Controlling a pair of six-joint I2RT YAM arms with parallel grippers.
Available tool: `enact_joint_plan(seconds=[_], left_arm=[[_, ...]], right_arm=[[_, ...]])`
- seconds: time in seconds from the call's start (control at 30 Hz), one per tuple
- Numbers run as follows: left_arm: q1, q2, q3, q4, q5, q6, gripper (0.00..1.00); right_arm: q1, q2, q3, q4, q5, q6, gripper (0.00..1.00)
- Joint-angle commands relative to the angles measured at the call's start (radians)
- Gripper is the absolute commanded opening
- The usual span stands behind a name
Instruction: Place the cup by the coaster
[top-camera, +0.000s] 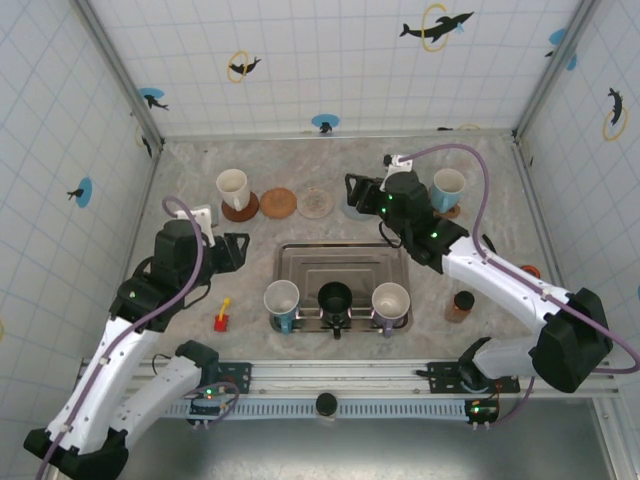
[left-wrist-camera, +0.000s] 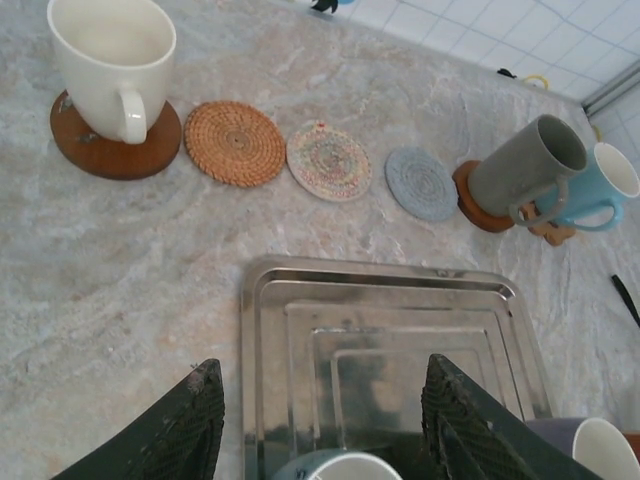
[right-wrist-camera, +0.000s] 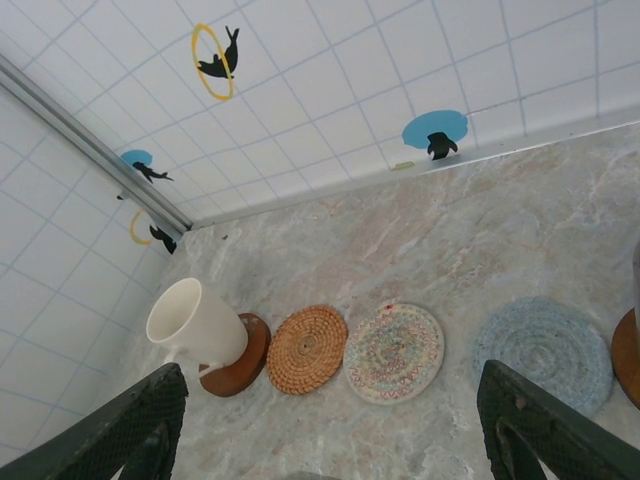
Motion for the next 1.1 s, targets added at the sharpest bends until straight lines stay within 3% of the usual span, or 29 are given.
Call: enact_joint_plan(seconds=[0.0,0.5,0.77,1.07], left_arm=[[-0.037,-0.005,-0.007,-0.081,0.029,-0.033,0.53],[-0.174,-0.002,-0.015,-0.112,0.015,-0.067,0.50],[-0.288,0.055,0.011,-0.257,-0.022,-0.093,0.50],[-0.317,0.074,-0.022,-0.351,0.024,-0.099,0.49]], right_arm=[[-0.011,0.014,-0.019,0.059,-0.021,0.013,0.78],[-0.041,0.064,-0.018,0.077,-0.064,0.026,0.78],[-0.044,0.086,-0.009,0.071,-0.070,0.027,0.78],[-0.045,0.131,0.016,0.064,-0.095,0.030,0.77]])
